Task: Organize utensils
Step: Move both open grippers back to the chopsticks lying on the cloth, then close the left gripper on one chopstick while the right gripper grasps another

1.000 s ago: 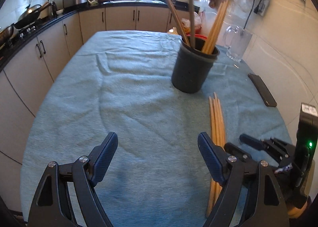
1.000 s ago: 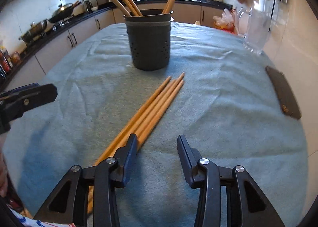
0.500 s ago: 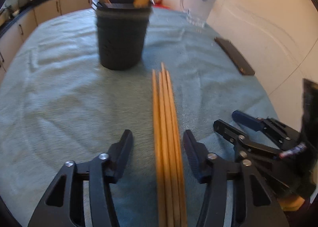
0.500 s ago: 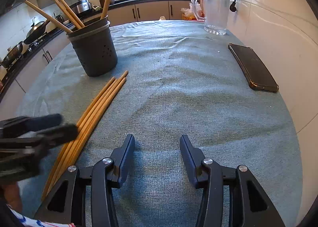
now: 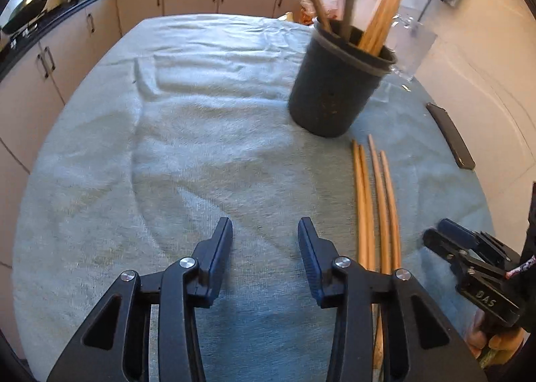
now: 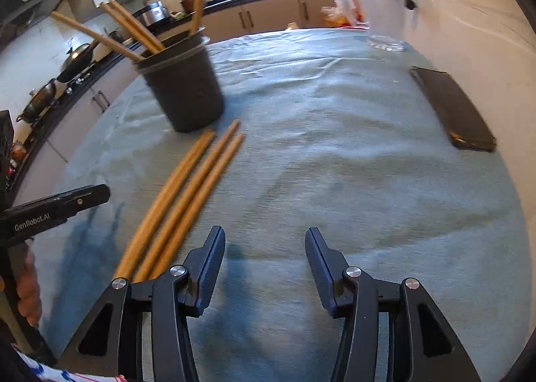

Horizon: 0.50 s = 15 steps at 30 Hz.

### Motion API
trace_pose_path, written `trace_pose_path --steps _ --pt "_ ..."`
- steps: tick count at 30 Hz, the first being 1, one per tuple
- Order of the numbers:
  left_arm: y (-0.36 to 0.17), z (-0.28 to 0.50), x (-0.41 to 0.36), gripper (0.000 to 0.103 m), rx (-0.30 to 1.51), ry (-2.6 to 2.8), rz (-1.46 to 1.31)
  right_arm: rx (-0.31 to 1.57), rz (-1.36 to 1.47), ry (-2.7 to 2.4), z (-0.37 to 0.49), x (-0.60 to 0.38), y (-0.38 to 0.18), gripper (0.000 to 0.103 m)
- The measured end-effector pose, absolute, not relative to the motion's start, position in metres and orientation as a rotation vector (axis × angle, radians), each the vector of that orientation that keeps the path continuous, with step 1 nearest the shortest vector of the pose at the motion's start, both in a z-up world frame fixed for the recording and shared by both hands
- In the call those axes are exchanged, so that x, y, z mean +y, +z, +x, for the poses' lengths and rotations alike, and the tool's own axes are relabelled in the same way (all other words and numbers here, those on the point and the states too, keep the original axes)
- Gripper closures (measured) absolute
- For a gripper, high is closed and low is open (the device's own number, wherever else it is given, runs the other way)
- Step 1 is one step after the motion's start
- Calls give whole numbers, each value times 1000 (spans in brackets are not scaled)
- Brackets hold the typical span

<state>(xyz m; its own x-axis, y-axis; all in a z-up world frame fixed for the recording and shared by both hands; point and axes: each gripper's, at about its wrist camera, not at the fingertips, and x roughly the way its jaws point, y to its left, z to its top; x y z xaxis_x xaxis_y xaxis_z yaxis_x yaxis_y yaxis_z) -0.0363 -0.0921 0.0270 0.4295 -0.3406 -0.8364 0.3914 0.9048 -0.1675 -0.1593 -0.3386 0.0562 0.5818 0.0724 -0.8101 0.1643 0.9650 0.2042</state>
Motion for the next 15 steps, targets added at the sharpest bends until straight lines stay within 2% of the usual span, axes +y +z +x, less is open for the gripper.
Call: trace_pose_path --steps 11,15 --pt "14 -37 -133 65 1050 -566 84 976 165 -34 -135 -301 54 50" --pt "14 -33 -147 65 1045 -584 114 995 66 -93 -127 -291 52 59"
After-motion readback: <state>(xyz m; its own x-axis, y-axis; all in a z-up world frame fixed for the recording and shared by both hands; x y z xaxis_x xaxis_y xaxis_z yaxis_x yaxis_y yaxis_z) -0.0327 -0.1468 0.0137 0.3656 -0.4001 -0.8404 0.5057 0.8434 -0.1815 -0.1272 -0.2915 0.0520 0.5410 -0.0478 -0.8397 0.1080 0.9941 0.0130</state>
